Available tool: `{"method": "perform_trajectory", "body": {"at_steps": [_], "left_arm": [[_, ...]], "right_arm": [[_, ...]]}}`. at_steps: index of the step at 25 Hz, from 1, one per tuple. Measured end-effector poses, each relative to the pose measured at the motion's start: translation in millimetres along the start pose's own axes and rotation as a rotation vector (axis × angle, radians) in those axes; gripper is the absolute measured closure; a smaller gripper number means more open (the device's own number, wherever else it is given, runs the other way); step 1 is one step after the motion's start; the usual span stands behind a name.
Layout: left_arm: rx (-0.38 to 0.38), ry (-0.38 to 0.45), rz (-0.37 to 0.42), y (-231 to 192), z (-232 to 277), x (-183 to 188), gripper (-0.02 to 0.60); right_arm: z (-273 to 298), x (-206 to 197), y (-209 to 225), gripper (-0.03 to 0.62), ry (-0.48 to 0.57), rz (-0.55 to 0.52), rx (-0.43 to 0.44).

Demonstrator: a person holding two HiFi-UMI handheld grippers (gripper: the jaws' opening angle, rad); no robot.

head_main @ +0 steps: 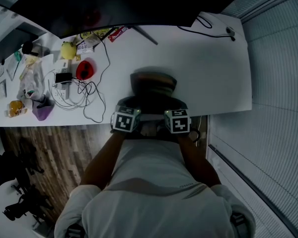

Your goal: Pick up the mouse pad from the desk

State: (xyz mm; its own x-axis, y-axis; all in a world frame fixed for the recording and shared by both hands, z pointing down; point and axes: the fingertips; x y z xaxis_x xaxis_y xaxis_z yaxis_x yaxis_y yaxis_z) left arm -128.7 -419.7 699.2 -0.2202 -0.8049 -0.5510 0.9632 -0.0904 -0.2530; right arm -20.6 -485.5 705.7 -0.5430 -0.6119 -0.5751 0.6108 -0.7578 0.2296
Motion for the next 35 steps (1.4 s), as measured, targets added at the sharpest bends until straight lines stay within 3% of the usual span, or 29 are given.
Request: {"method": "perform_trajectory", "body": {"at_steps": [10, 16, 26, 31, 35], "left_arm": [[-0.040, 0.248, 0.025, 16.6, -74.1, 63.2, 0.485], [-0.027, 0.464, 0.072, 27.4, -140.2, 118.4, 0.491], [-0.036, 0.729, 0.145, 62.3, -240.3, 189.1, 0.496], [-0.034, 0.843, 0.189, 74.4, -278.9, 210.2, 0.497], [-0.030, 0.889, 0.211, 81.4, -297.7, 218.5, 0.500]], "right_arm": [[-70.9, 72.5, -20.1, 0.533, 0.240, -0.036, 0.018], [-128.1, 132.1, -40.8, 0.528, 0.426, -0.058, 0.053], [-230.5, 201.6, -67.9, 0.530, 0.705, -0.128, 0.080], [-268.4, 228.6, -76.9, 0.525, 0.809, -0.181, 0.093], [-289.9, 237.3, -84.8, 0.523, 0.860, -0.210, 0.110]]}}
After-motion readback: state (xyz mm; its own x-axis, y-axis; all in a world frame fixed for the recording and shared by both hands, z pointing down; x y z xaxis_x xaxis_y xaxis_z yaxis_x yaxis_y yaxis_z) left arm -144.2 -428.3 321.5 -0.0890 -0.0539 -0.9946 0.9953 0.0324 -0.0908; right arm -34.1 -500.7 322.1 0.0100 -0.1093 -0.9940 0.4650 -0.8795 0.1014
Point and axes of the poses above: the fingertips, and each gripper's own axes: z forward along the fingers, y to its right, x out of its top, and after that the axes turned 3 degrees about y, right-handed
